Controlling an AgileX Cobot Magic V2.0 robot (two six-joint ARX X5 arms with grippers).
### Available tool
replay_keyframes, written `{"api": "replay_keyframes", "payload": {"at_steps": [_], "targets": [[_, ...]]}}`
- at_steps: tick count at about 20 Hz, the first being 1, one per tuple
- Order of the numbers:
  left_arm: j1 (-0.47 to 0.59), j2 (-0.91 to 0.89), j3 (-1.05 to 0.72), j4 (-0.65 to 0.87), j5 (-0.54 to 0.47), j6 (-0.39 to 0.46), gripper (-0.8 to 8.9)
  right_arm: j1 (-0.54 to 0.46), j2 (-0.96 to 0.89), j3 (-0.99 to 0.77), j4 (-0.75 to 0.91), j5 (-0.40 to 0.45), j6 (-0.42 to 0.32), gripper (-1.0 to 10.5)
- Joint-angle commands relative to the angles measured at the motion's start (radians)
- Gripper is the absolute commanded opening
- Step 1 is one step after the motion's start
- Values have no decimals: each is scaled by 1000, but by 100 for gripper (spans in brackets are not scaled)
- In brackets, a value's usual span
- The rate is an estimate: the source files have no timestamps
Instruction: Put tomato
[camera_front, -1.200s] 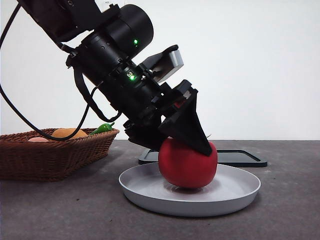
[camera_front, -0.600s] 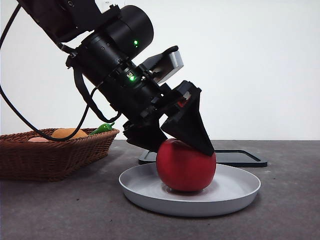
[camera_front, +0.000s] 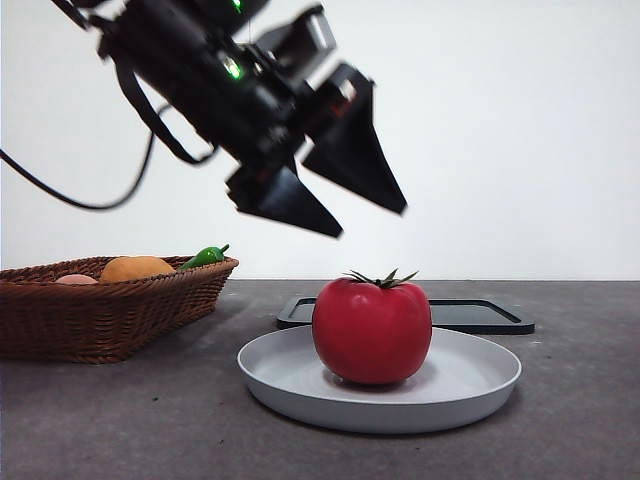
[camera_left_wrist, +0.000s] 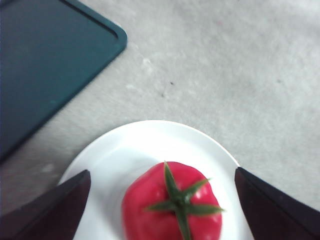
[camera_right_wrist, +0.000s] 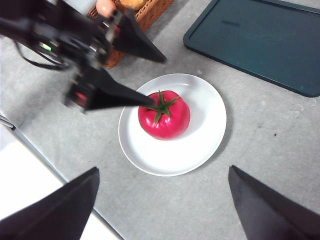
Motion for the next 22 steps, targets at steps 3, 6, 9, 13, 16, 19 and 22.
{"api": "replay_keyframes", "payload": {"at_steps": [3,6,9,13,16,19,22], "targets": [[51,-138,18,-85,-2,-21,467,5,5,21,6,0,-11,411],[116,-261,18,-166,-2,-28,467,5,5,21,6,0,-11,411],[193,-385,18,-274,-2,-28,467,5,5,21,6,0,-11,411],[288,-517,18,-451,0,-14,467,5,5,21,6,0,-11,411],[312,-589,18,-613,10,20,467,5,5,21,7,0,-11,411],[312,-637,18,-740,86,34,466,5,5,21,7,0,-11,411],[310,-666,18,-816,168,34,465,5,5,21,7,0,-11,411]]}}
